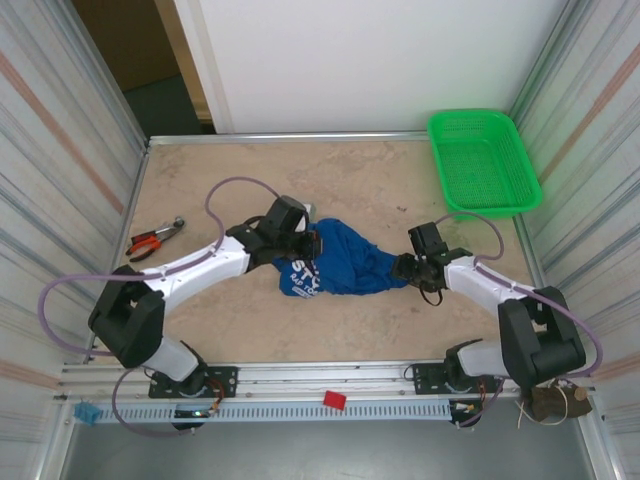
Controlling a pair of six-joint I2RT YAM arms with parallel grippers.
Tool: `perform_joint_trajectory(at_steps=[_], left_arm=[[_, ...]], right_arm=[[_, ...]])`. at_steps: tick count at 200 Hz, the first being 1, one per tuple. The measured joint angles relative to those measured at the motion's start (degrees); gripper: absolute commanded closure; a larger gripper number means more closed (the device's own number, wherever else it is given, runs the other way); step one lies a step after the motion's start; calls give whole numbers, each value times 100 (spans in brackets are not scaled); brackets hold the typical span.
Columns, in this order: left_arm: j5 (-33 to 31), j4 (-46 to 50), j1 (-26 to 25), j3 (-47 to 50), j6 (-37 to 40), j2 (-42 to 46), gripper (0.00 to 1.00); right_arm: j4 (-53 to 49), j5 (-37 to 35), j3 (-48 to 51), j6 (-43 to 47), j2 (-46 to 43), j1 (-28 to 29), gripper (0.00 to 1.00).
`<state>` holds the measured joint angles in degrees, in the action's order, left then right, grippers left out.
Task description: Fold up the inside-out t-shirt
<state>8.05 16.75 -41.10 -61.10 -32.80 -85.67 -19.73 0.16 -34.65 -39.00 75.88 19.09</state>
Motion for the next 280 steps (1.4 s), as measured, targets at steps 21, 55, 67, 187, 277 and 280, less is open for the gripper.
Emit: perform_joint_trajectory(at_steps=[21, 55, 67, 187, 277, 280], left_arm=[[332, 219, 219, -562, -4, 267, 96], [763, 350, 393, -1357, -35, 704, 96], [916, 315, 387, -1434, -79, 820, 96], [1320, 273, 387, -1237, -439, 835, 97], [1239, 271, 466, -1215, -450, 737, 45], [1217, 273, 496, -1198, -442, 745, 45]], right_arm=[[2, 133, -87, 2, -284, 20, 35], [166, 656, -468, 44, -1187, 238, 34], [251, 815, -651, 59, -1429, 407, 34], [302, 452, -2424, 1683, -1285, 2457, 34], [-282, 37, -3161, 2194, -608, 2382, 100], [-332, 76, -3161, 2192, -691, 2312, 100]])
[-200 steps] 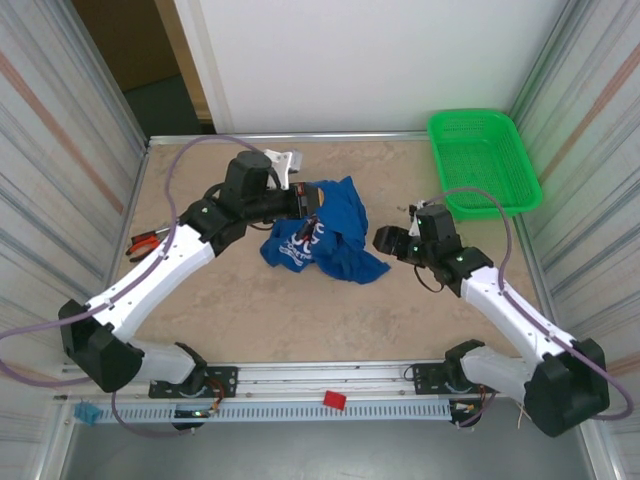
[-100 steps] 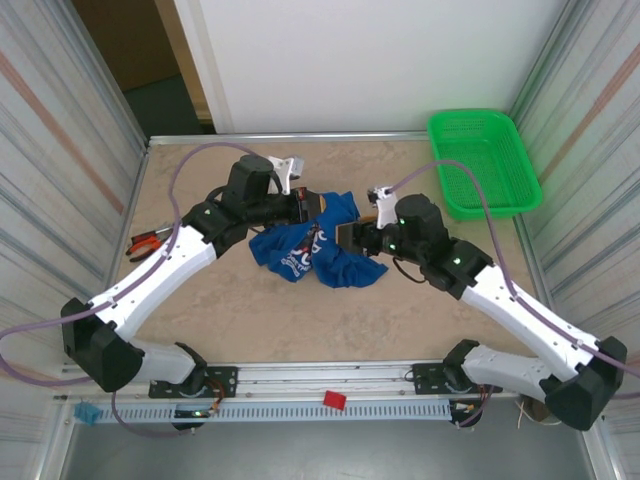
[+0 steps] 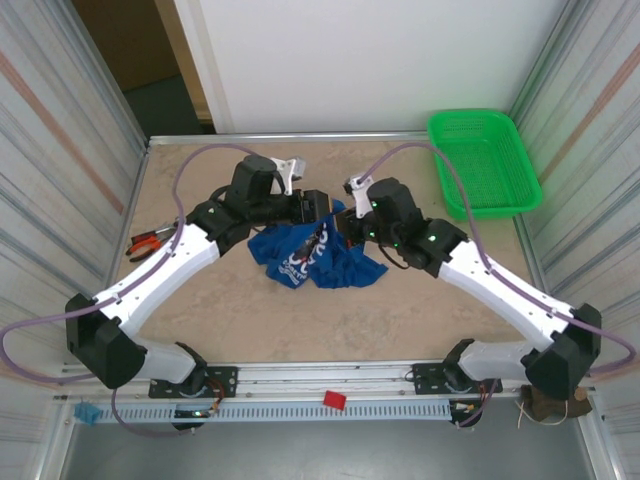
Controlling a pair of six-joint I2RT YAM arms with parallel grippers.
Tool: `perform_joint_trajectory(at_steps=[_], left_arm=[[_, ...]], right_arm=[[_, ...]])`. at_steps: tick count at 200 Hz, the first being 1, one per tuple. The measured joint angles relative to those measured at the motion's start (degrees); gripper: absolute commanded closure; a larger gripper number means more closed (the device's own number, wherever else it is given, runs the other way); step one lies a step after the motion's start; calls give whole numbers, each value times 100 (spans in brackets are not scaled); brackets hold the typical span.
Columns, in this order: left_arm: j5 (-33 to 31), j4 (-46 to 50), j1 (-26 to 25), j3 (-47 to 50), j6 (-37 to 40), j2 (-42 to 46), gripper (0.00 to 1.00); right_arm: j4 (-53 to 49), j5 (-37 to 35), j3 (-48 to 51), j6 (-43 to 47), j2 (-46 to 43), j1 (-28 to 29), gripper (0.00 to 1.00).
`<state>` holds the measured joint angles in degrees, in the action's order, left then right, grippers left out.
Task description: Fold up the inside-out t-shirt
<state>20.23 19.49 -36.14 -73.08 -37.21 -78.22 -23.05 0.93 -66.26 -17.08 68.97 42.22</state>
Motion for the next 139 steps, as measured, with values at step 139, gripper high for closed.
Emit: perform_joint_trajectory(at_steps=[139], left_arm=[[-601, -1139, 511, 3950, -1034, 704, 34]], right_arm=[[-863, 1453, 254, -87, -1624, -2315, 100]])
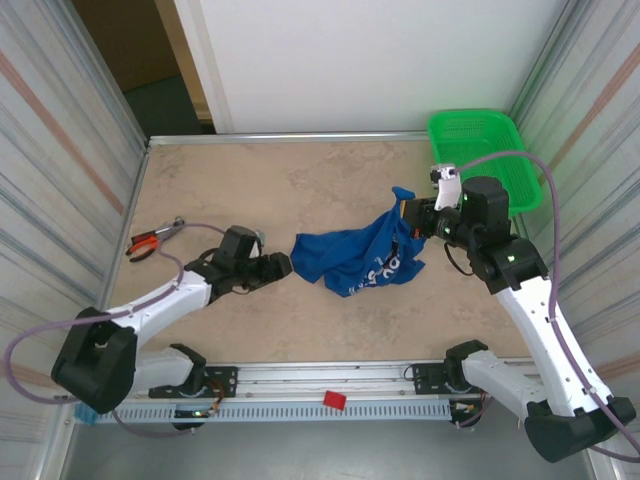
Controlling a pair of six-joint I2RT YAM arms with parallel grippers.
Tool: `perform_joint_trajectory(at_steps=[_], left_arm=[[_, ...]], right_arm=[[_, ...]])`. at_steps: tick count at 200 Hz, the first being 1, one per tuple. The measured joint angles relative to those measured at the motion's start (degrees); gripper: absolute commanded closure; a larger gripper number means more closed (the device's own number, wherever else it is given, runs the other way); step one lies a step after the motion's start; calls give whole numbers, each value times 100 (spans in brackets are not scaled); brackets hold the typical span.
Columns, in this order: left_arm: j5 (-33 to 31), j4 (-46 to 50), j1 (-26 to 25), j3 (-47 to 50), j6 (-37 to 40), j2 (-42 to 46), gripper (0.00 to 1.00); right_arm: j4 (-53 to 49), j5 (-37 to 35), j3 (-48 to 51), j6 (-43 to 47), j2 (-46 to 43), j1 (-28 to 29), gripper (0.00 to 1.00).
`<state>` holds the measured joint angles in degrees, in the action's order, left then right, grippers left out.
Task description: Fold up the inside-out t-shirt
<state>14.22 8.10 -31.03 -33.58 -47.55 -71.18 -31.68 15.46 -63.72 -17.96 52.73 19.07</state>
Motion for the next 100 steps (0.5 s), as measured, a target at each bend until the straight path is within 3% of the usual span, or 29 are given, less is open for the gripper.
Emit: perform_joint_trajectory(at_steps=[33, 100], left_arm=[[-74, -682, -321, 35, -297, -533, 33], [-372, -1209, -343, -859, -404, -1849, 33]], right_arm=[[-11, 72, 0, 0, 2, -87, 100], [-13, 136, 0, 0, 4, -173, 100]])
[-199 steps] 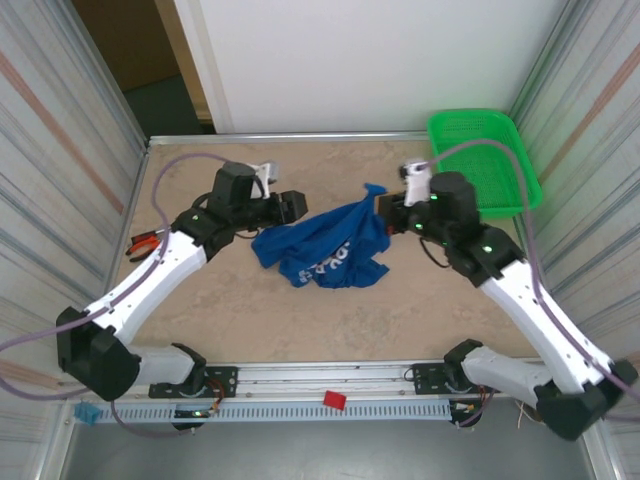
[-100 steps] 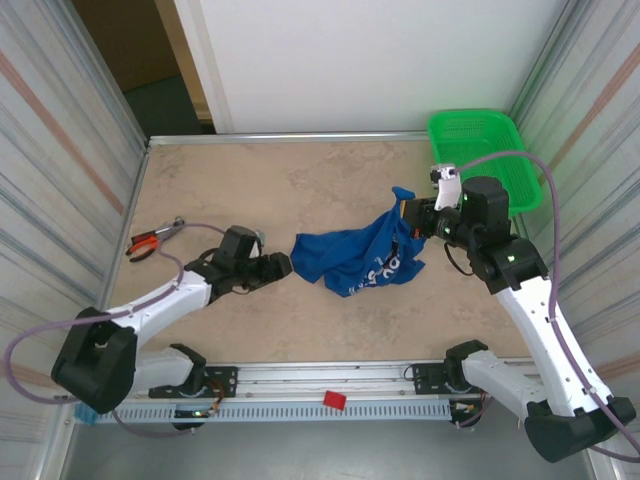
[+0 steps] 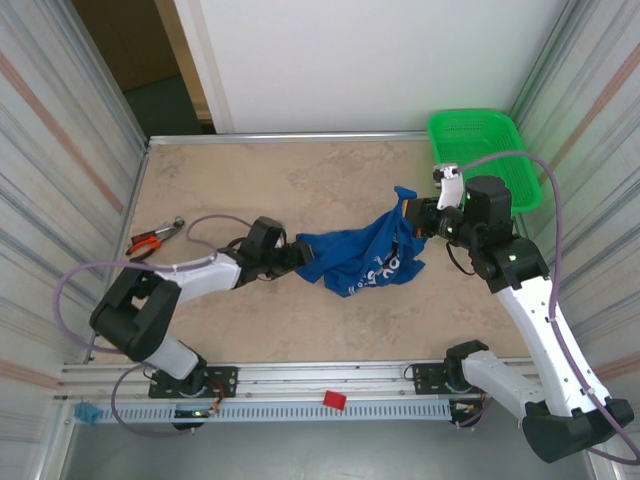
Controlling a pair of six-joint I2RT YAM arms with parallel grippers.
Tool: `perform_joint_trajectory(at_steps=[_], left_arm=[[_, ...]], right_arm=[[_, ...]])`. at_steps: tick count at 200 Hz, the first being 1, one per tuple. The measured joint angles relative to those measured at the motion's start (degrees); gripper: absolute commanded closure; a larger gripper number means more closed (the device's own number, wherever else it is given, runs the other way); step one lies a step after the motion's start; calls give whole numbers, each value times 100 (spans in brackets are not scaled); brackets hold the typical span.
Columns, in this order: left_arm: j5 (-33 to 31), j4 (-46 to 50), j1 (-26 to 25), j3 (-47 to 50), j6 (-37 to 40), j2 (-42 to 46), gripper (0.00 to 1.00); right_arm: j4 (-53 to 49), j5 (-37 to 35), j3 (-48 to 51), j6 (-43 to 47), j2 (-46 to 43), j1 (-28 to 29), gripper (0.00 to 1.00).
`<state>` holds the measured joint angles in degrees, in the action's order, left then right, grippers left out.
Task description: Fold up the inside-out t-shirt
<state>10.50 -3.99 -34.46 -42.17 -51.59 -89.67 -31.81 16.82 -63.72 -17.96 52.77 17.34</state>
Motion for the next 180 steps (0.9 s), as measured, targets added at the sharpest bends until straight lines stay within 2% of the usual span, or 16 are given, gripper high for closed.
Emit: perform_joint_trajectory(at_steps=[9, 14, 19, 31, 57, 76, 101, 123, 135, 155, 180], left_arm=[[-13, -59, -2, -109, -39, -208, 37], [-13, -79, -2, -164, -79, -330, 42], [-13, -96, 0, -212, -118, -446, 56], [2, -162, 2, -334, -175, -713, 100], [199, -127, 208, -658, -127, -986, 100], [181, 551, 588, -1235, 177, -656, 100], [157, 1602, 1224, -3379, 841, -136, 100], [221, 1790, 1797, -5517, 1204, 118, 100], [485, 1941, 2168, -6494, 1239, 133, 100], [946, 1930, 2723, -7508, 1102, 76, 100], [1453, 2039, 2973, -8369, 890, -487, 100]], right_arm=[[2, 2, 0, -2, 0, -17, 100], [2, 4, 0, -2, 0, -35, 100], [2, 15, -2, -2, 0, -57, 100], [-2, 74, -11, -4, 2, -120, 100], [-146, 330, -382, -55, 170, -442, 100], [-221, 632, -1145, -133, 551, -892, 100], [2, 1099, -2579, -461, 1303, -1552, 100], [341, 1384, -3860, -774, 2002, -1853, 100], [533, 1700, -4544, -994, 2468, -1965, 100], [940, 1943, -4741, -1351, 2841, -2074, 100], [951, 2046, -4741, -1506, 3217, -2081, 100]])
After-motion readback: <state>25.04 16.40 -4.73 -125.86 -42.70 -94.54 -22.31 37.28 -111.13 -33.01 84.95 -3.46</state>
